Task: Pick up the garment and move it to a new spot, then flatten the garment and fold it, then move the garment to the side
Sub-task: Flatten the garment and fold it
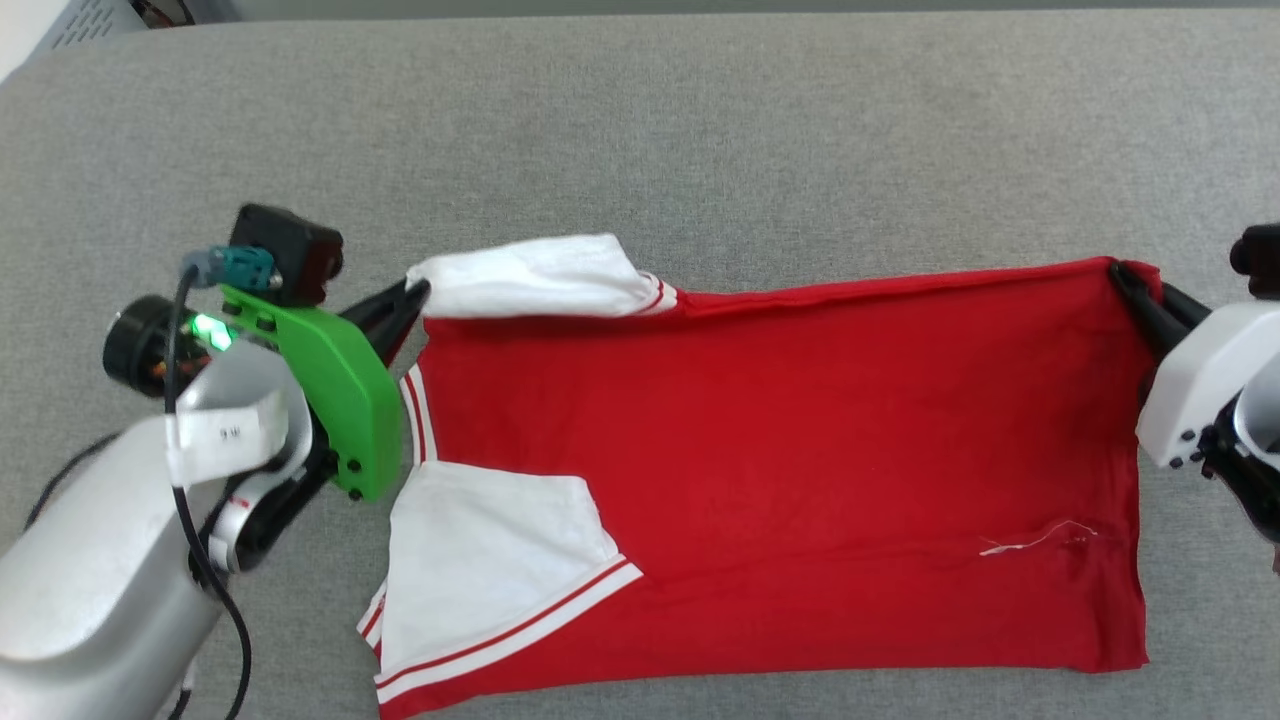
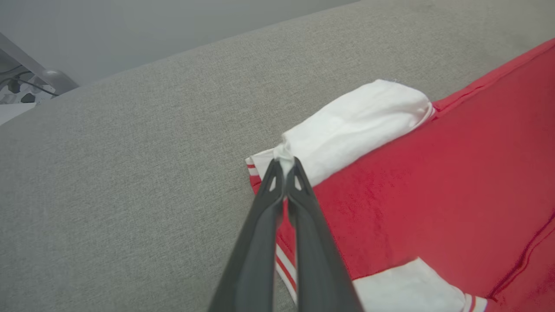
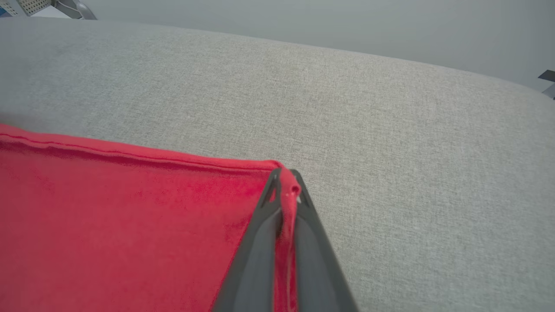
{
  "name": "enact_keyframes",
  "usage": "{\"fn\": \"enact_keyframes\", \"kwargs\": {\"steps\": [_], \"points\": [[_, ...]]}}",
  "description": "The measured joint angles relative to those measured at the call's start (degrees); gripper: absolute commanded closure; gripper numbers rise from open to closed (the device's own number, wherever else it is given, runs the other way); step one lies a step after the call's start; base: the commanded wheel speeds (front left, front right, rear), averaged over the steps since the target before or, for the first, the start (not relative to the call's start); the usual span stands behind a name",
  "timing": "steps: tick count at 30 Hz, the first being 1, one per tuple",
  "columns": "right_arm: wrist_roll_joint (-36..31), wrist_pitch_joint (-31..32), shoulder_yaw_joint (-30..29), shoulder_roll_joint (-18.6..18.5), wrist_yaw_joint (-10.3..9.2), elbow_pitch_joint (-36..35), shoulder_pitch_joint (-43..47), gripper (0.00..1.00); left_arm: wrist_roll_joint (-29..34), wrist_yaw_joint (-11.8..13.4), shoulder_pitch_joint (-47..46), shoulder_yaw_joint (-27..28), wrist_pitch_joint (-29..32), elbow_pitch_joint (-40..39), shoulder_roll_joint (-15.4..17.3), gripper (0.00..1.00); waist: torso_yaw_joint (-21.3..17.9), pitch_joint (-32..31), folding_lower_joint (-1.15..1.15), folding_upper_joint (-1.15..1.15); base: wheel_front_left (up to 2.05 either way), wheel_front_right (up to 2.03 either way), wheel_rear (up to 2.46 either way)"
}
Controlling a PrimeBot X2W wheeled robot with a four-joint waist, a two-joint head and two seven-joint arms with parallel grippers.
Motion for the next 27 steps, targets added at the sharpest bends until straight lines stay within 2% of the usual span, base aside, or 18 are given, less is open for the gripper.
{"fn": "enact_keyframes", "kwargs": {"steps": [12,18,27], "points": [[7.6,0.6,-2.9,-3.2,0.00,-7.9,17.4,1.00,-3.4,5.5,16.3,-1.3,-1.3,-7.4,2.5,1.00,1.9,-6.8,0.00,0.00,0.00,0.00,0.00],[9.4,2.0,-1.6,-5.5,0.00,-9.8,22.9,1.00,-4.3,6.5,22.2,-2.7,-1.9,-7.5,3.6,1.00,2.9,-8.3,0.00,0.00,0.00,0.00,0.00],[10.3,4.4,2.8,-10.0,0.00,-11.7,25.1,1.00,-4.5,6.3,24.5,-5.3,-2.0,-4.9,2.4,1.00,3.1,-8.5,0.00,0.00,0.00,0.00,0.00]]}}
